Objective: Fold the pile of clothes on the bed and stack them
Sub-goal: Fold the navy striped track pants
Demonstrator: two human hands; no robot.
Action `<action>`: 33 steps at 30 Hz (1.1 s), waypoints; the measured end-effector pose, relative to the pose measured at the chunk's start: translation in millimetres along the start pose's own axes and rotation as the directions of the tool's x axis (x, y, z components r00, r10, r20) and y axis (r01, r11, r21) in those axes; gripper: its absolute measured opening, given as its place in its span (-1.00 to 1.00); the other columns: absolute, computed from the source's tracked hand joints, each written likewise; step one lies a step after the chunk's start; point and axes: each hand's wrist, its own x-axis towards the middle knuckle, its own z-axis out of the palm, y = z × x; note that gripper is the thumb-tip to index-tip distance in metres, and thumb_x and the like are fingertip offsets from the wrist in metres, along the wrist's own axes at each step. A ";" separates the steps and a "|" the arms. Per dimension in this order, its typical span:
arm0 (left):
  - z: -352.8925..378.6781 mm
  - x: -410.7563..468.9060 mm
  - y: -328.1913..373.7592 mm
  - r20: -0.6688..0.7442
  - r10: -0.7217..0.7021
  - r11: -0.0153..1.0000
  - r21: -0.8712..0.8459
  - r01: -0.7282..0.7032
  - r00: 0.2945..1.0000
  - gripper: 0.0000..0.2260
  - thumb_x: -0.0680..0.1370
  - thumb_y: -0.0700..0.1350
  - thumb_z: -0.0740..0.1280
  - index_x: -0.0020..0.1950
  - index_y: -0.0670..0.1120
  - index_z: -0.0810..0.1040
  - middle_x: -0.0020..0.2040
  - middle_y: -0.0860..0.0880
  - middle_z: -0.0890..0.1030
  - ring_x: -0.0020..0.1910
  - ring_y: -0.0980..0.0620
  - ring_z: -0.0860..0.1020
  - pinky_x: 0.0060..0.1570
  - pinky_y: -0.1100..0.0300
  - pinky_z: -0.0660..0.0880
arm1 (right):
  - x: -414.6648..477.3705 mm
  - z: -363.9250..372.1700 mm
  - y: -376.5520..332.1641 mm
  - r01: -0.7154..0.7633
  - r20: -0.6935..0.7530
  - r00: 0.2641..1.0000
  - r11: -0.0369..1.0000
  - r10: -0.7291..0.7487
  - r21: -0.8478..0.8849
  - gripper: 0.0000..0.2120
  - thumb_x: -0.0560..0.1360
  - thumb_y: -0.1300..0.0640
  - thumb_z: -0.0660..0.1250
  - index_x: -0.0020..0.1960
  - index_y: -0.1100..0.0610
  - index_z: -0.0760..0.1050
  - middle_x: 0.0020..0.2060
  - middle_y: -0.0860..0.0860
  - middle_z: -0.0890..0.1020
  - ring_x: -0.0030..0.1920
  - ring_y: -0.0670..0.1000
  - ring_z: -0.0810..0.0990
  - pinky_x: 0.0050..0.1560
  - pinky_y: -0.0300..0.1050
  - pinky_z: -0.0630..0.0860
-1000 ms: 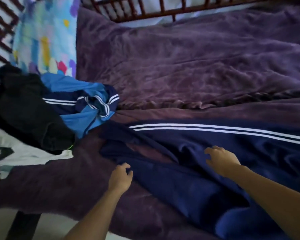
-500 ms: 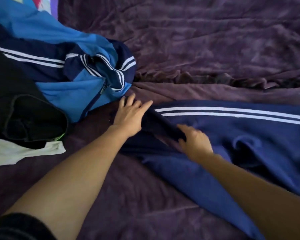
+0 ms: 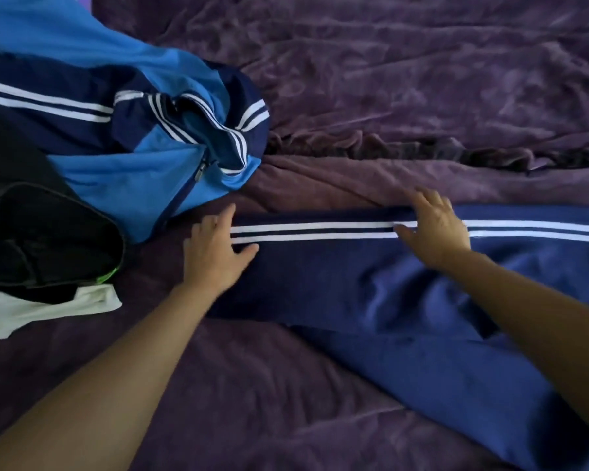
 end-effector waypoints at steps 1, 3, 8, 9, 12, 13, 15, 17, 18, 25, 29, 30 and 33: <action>3.6 10.8 2.1 0.082 -0.049 0.999 -0.002 0.049 0.995 -0.47 0.46 0.09 0.41 0.38 -0.02 0.39 0.22 -0.14 0.50 0.22 -0.22 0.44 0.18 -0.14 0.41 | 6.2 1.2 4.7 -0.033 0.061 0.998 0.999 0.035 -0.037 -0.49 0.48 0.06 0.39 0.39 0.10 0.38 0.29 0.13 0.43 0.31 0.20 0.36 0.08 0.15 0.46; 4.1 18.5 8.5 0.049 -0.006 1.000 -0.009 0.007 0.999 -0.79 0.47 -0.01 0.41 0.06 -0.03 0.56 0.05 -0.15 0.61 0.11 -0.23 0.51 0.08 -0.09 0.46 | 6.8 -3.6 9.9 -0.068 0.035 0.997 0.997 0.069 -0.039 -0.65 0.49 0.06 0.36 0.26 0.11 0.51 0.16 0.19 0.54 0.19 0.25 0.47 0.02 0.10 0.46; -47.4 50.2 25.4 -0.275 0.077 0.989 -0.103 -0.109 0.958 -0.91 0.46 -0.06 0.40 -0.16 -0.06 0.56 -0.17 -0.17 0.62 -0.11 -0.26 0.56 -0.26 0.04 0.39 | 14.8 -45.9 10.4 -0.066 -0.155 0.985 0.993 0.081 0.100 -0.78 0.49 0.10 0.36 0.10 0.14 0.62 0.00 0.27 0.64 0.03 0.34 0.56 -0.01 0.09 0.47; -55.8 63.6 29.3 -0.283 0.069 0.985 -0.132 -0.110 0.957 -0.91 0.47 -0.05 0.40 -0.11 -0.04 0.59 -0.13 -0.15 0.63 -0.07 -0.25 0.56 -0.22 0.03 0.41 | 23.3 -52.3 10.2 -0.059 -0.172 0.982 0.992 0.078 0.112 -0.77 0.49 0.12 0.36 0.11 0.15 0.62 0.02 0.28 0.64 0.04 0.34 0.56 0.02 0.09 0.46; -60.4 88.2 37.8 -0.238 0.040 0.987 -0.144 -0.076 0.971 -0.73 0.48 -0.05 0.41 0.15 -0.04 0.55 0.11 -0.16 0.57 0.11 -0.22 0.51 -0.01 -0.07 0.48 | 42.4 -57.1 6.0 -0.092 -0.142 0.984 0.988 0.110 0.128 -0.71 0.48 0.16 0.33 0.19 0.15 0.58 0.12 0.27 0.58 0.13 0.31 0.51 0.12 0.06 0.42; -56.4 87.2 37.0 -0.253 0.025 0.987 -0.146 -0.064 0.967 -0.70 0.48 -0.05 0.40 0.19 -0.06 0.52 0.14 -0.18 0.53 0.14 -0.22 0.48 0.04 -0.09 0.47 | 42.1 -54.6 3.7 -0.101 -0.135 0.984 0.987 0.118 0.129 -0.68 0.47 0.17 0.33 0.23 0.14 0.55 0.18 0.26 0.54 0.18 0.30 0.48 0.15 0.07 0.41; -45.1 64.7 30.3 -0.348 0.012 0.983 -0.168 -0.075 0.937 -0.76 0.49 -0.06 0.36 0.11 -0.12 0.51 0.09 -0.20 0.51 0.11 -0.23 0.47 0.04 -0.09 0.44 | 23.6 -45.5 -3.1 -0.088 -0.149 0.983 0.990 0.105 0.114 -0.66 0.47 0.18 0.34 0.24 0.16 0.52 0.21 0.25 0.49 0.23 0.28 0.43 0.15 0.11 0.41; -26.7 21.2 19.5 -0.408 0.101 0.968 -0.170 -0.184 0.908 -0.81 0.49 -0.02 0.34 -0.03 -0.13 0.51 -0.03 -0.17 0.52 0.01 -0.22 0.48 -0.05 -0.06 0.42 | -16.9 -31.4 -11.9 0.029 -0.220 0.976 0.988 0.006 0.155 -0.74 0.46 0.20 0.37 0.14 0.18 0.57 0.10 0.21 0.57 0.14 0.26 0.52 0.03 0.11 0.48; -16.2 -5.3 14.2 -0.367 0.199 0.957 -0.129 -0.262 0.909 -0.79 0.48 0.02 0.36 -0.05 -0.12 0.53 -0.06 -0.15 0.52 -0.03 -0.19 0.48 -0.07 -0.05 0.42 | -43.2 -22.7 -17.3 0.112 -0.243 0.968 0.977 -0.066 0.180 -0.80 0.45 0.19 0.38 0.06 0.18 0.60 0.00 0.18 0.62 0.03 0.24 0.59 -0.05 0.09 0.52; 27.8 -76.5 -0.4 0.099 0.383 0.901 0.177 -0.395 0.918 -0.79 0.31 -0.17 0.52 -0.09 -0.14 0.64 0.27 -0.14 0.53 0.28 -0.21 0.45 0.12 -0.11 0.42 | -158.1 42.6 -10.5 0.010 0.276 0.961 0.999 0.004 -0.050 -0.48 0.43 -0.15 0.35 0.34 -0.02 0.40 0.15 -0.02 0.58 0.17 0.10 0.52 0.10 0.00 0.36; -2.1 -86.7 5.5 0.150 0.377 0.925 -0.116 -0.363 0.914 -0.87 0.29 -0.05 0.34 -0.28 -0.09 0.57 -0.16 -0.03 0.68 -0.03 -0.05 0.61 -0.04 0.09 0.47 | -167.9 31.8 -0.3 -0.006 0.278 0.960 0.999 -0.008 0.048 -0.61 0.41 -0.30 0.32 -0.12 0.03 0.54 -0.16 0.03 0.67 -0.06 0.16 0.59 -0.13 -0.05 0.36; -17.2 -89.3 5.0 0.256 0.313 0.941 -0.216 -0.261 0.915 -0.86 0.27 -0.01 0.31 -0.34 -0.07 0.52 -0.32 -0.01 0.63 -0.22 -0.01 0.59 -0.20 0.15 0.47 | -169.1 22.9 1.2 0.004 0.320 0.947 0.996 -0.034 0.094 -0.57 0.38 -0.35 0.32 -0.21 0.04 0.52 -0.22 0.03 0.65 -0.12 0.15 0.58 -0.19 -0.07 0.36; -62.4 -90.5 -6.5 0.571 0.195 0.955 -0.296 -0.022 0.797 -0.87 0.27 -0.08 0.40 -0.33 -0.10 0.50 -0.44 0.02 0.56 -0.43 0.11 0.47 -0.40 0.23 0.37 | -165.7 -15.6 5.0 0.028 0.473 0.871 0.976 -0.130 0.217 -0.50 0.26 -0.42 0.34 -0.36 0.03 0.43 -0.42 -0.02 0.52 -0.29 0.08 0.50 -0.26 -0.03 0.42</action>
